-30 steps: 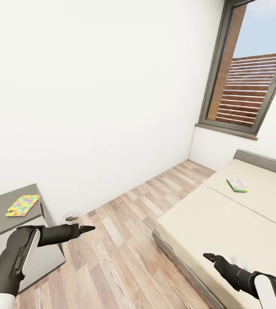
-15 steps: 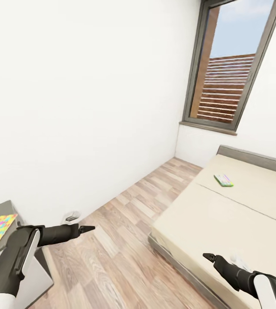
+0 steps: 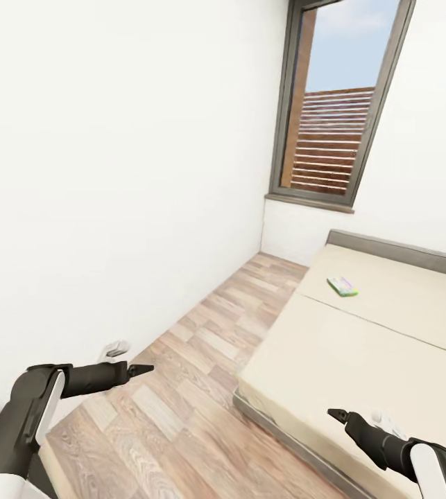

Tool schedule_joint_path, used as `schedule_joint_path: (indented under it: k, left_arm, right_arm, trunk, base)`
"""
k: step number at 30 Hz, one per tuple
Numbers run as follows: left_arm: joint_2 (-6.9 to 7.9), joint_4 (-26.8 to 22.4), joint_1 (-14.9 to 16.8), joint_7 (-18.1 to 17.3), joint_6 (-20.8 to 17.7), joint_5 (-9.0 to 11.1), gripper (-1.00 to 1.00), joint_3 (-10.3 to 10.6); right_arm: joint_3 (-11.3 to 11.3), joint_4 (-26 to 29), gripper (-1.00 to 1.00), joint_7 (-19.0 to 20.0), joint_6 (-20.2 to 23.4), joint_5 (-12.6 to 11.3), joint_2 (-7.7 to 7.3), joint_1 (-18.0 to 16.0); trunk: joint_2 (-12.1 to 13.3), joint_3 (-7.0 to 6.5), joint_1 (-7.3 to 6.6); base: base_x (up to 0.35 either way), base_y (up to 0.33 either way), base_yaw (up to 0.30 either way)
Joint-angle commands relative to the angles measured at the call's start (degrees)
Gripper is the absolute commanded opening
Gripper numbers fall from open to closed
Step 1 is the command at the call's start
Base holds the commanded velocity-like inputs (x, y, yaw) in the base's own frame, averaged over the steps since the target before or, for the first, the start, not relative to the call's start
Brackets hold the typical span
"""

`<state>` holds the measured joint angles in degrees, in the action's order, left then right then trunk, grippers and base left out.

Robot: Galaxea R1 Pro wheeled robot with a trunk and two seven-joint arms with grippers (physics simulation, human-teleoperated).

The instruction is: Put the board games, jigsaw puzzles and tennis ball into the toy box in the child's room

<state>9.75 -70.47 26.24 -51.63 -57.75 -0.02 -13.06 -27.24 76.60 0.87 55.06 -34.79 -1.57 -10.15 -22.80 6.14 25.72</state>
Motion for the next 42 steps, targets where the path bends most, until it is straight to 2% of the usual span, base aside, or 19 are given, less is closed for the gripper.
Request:
schedule_joint_path:
  k: [1, 33, 42]
  left_arm:
    - [0.01, -0.02, 0.04, -0.23, -0.4, -0.02, 1.0, -0.09]
    - [0.01, -0.02, 0.04, -0.23, -0.34, -0.07, 1.0, -0.15]
    - [0.02, -0.02, 0.04, -0.23, -0.34, -0.07, 1.0, -0.13]
  right_arm:
    - [-0.08, 0.04, 1.0, 0.09, 0.31, 0.03, 0.01, -0.07]
    - [-0.1, -0.04, 1.0, 0.09, 0.31, 0.14, 0.08, -0.06]
    - [-0.17, -0.04, 1.0, 0.09, 0.27, -0.1, 0.0, -0.05]
  trunk:
    - [-0.12, 0.16, 0.06]
    - [-0.12, 1.24, 0.06]
    - [-0.12, 1.36, 0.06]
  base:
    - [0.267, 0.215, -0.275]
    - [0.193, 0.261, -0.274]
    - [0.193, 0.114, -0.107]
